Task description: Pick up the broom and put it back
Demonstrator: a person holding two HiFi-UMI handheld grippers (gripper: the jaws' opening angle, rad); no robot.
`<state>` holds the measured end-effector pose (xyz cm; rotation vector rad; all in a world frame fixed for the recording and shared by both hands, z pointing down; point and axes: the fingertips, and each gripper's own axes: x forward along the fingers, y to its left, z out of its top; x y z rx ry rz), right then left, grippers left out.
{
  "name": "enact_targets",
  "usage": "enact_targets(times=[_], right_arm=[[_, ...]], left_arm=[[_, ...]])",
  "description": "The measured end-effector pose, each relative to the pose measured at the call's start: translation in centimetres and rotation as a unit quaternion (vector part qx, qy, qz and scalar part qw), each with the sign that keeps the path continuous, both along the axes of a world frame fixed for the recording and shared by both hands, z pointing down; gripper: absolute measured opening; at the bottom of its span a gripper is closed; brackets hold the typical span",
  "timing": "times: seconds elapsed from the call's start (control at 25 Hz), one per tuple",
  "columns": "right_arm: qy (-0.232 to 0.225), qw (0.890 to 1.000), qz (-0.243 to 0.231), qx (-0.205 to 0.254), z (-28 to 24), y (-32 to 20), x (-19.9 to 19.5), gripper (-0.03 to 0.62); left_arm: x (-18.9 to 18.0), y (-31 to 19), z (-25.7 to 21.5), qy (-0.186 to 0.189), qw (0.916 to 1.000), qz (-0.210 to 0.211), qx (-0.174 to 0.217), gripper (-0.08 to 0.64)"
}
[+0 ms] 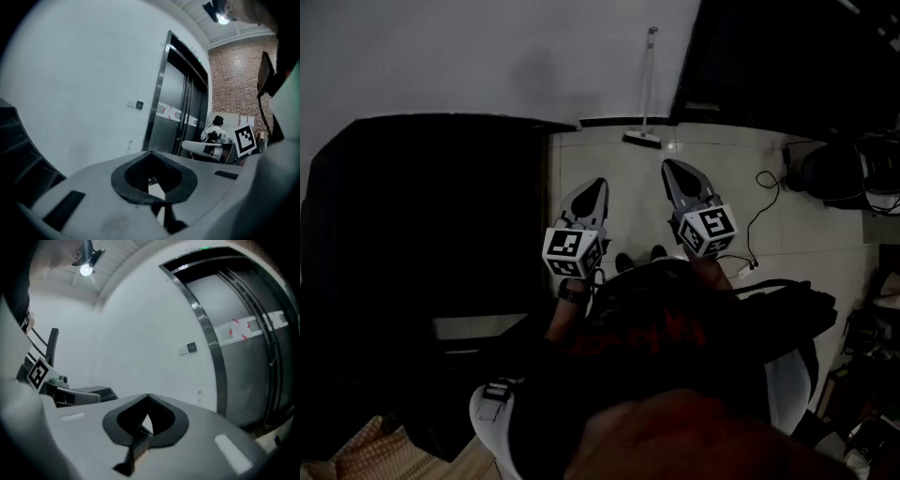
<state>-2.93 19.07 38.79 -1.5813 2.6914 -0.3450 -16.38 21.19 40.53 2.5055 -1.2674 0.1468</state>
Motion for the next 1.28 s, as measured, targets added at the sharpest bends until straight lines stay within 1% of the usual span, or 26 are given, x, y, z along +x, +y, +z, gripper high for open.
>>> enact_targets(times=[0.12,0.2,0.4,0.56,0.8,0.92,1.12,1.2,1.28], right_arm=[[-0.002,1.0,0.013,0.019,-1.0,0.7,-0.3,0.002],[0.002,0.999,0.025,0.028,-1.1,1.1,-0.4,0.002],[0.006,0.999,0.036,0.037,-1.8,1.2,-0.6,0.002],[0.014,0.998,0.046,0.04,-2.4,1.0,-0.3,0.002],[0.01,0.997,0.069,0.037,-2.0,0.7,1.0,0.002],[0.025,0.996,0.072,0.044,-2.1,-0.5,1.6,0.002],[0.031,0.995,0.077,0.053,-2.7,-2.6,3.7,0.002],[0.037,0.995,0.07,0.067,-2.8,-4.3,3.8,0.002],[0.046,0.994,0.062,0.076,-2.8,-6.7,4.0,0.002]], left_arm=[[-0.4,0.2,-0.6,0.021,0.9995,0.012,0.023,0.005],[-0.6,0.3,-1.0,0.023,0.9991,0.02,0.031,0.005],[-1.5,-0.5,-1.4,0.02,0.9993,0.016,0.026,0.005],[-1.5,-1.6,-1.8,0.019,0.9994,0.018,0.023,0.005],[0.3,-3.0,-2.3,0.027,0.9984,0.041,0.029,0.005],[1.2,-4.1,-1.8,0.03,0.9981,0.048,0.025,0.005],[3.5,-5.9,-1.8,0.02,0.9989,0.038,0.017,0.005],[3.9,-7.4,-1.8,0.017,0.9993,0.029,0.018,0.005],[4.8,-9.4,-1.6,0.013,0.9992,0.031,0.023,0.005]])
